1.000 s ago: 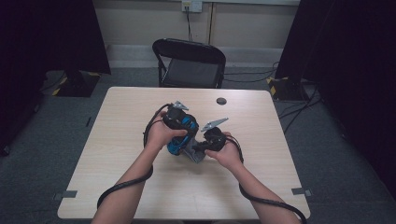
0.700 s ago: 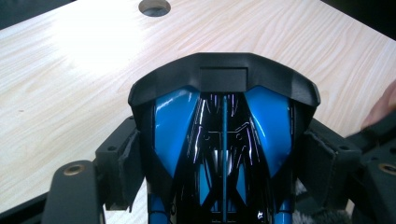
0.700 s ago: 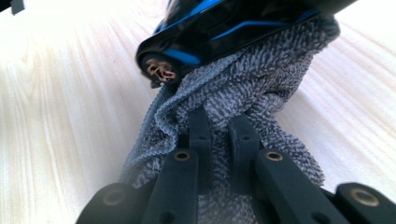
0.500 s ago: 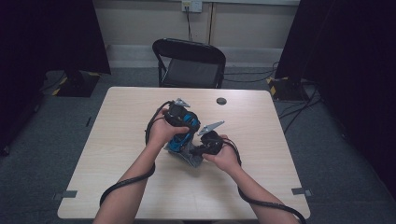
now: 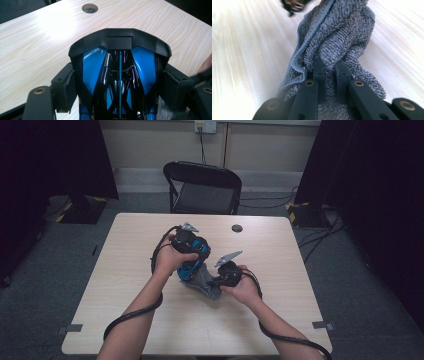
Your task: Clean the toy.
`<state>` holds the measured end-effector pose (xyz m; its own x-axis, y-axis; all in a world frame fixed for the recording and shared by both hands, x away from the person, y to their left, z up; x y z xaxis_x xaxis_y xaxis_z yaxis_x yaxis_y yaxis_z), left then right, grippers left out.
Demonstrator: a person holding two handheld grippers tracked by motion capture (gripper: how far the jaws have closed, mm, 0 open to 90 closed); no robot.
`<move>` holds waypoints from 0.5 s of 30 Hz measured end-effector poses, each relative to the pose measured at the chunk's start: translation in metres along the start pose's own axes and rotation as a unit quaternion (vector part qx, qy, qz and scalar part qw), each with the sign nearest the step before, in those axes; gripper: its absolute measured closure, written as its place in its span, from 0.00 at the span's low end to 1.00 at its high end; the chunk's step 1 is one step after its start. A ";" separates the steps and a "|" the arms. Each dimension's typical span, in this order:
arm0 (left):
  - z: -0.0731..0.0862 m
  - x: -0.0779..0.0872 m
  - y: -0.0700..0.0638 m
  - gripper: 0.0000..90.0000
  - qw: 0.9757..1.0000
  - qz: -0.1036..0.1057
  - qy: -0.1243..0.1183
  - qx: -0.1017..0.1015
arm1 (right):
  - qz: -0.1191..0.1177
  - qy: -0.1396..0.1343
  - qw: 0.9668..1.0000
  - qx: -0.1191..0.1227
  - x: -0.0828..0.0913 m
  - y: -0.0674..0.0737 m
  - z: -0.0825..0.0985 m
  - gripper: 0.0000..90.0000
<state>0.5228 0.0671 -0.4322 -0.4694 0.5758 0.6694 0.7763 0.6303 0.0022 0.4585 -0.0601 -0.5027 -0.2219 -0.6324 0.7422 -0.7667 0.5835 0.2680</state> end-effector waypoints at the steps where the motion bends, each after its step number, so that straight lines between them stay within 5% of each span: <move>1: 0.001 0.001 0.001 0.28 1.000 -0.001 0.001 0.002 | 0.002 0.000 1.000 -0.002 0.002 -0.002 0.000 0.92; 15: 0.019 0.020 0.011 0.28 1.000 -0.009 0.013 0.003 | 0.038 -0.014 0.999 -0.015 0.021 -0.023 -0.001 0.92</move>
<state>0.5140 0.0954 -0.4328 -0.4713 0.5504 0.6891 0.7653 0.6436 0.0093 0.4721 -0.0860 -0.4922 -0.2950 -0.5992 0.7443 -0.7284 0.6451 0.2307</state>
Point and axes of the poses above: each handheld gripper's, and its own axes: x roughly backward along the jaws, z roughly out of its underside, y roughly to its left, the point moved 6 cm from there along -x, roughly forward along the jaws, and after that the axes turned 9 degrees about -x, right-handed, at the moved point
